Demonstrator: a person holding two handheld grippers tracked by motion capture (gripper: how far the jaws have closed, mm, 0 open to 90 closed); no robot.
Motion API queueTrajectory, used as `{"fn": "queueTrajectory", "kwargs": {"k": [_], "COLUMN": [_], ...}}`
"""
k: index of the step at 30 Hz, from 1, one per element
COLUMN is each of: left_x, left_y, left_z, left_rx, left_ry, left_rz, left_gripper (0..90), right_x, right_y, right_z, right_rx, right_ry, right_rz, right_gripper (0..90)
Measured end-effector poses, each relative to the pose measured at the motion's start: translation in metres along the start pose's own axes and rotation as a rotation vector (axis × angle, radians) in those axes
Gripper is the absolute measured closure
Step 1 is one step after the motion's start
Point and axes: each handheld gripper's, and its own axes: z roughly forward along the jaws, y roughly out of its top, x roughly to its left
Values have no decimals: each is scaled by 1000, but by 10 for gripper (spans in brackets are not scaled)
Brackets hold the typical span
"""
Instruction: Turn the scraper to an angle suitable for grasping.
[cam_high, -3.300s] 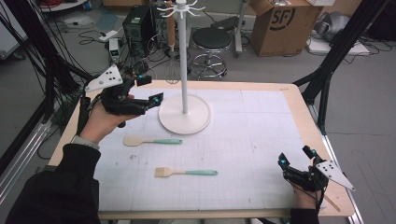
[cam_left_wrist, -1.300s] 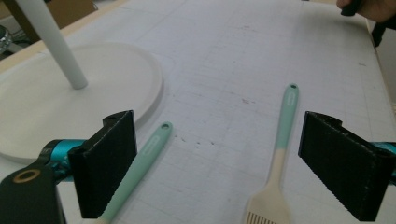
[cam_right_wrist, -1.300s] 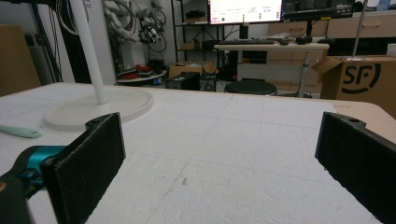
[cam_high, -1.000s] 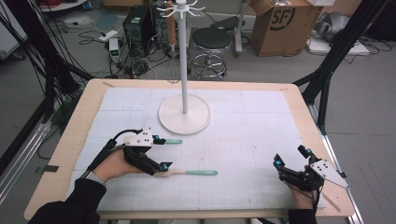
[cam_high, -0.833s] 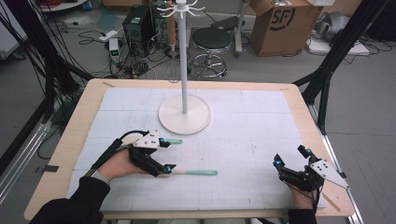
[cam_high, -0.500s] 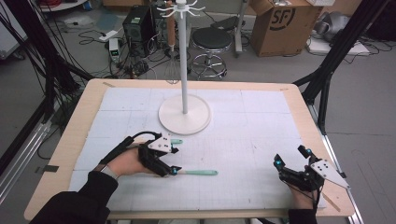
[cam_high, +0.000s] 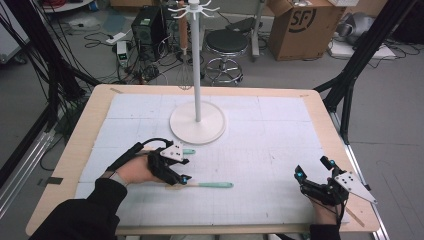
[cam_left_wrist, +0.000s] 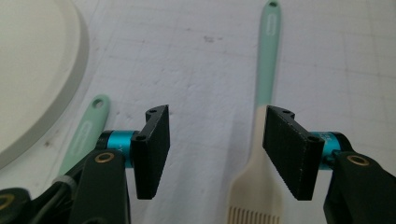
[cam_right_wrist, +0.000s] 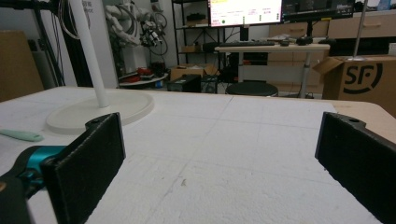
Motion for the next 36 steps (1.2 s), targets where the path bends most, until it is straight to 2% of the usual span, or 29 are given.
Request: {"fn": "queueTrajectory", "kwargs": {"k": [5,9,10,11,14,15,17,18,20,23,25,26,28,36], "left_x": [14,23,26,29,39,42,49,51,55,62,66,70,74,86], "left_y": [-9,-14,-14,-14,-14,-15,-18,-19,-23,-28,-33,-35,-38,-35], "left_z": [-8,-17,-20,-24,-31,-33,-36,-36,-36,-36,-36,-37,-37,-40], "left_rx": [-12,54,62,66,100,104,125,125,133,156,164,178,183,272], "left_ry": [30,56,61,67,73,74,63,61,65,55,59,56,68,55], "left_rz": [-29,-6,6,-1,10,-5,7,-11,-22,-26,-43,-35,-50,20], "left_gripper": [443,435,434,434,429,426,425,422,421,424,429,433,448,534], "right_x": [0,2,2,2,2,1,0,0,-1,-2,-2,-2,-2,1], "right_y": [0,0,0,0,0,-1,-1,-2,-2,-3,-3,-3,-3,-3], "right_z": [0,1,1,2,3,3,4,3,2,2,1,1,1,4], "right_rx": [3,5,6,7,9,10,9,12,16,15,20,20,17,25], "right_ry": [0,3,5,5,7,7,8,6,4,7,7,7,8,19], "right_rz": [-5,1,2,-3,0,-4,0,3,13,2,7,6,3,-3], "right_gripper": [4,4,5,4,4,5,5,5,4,4,5,5,5,4]}}
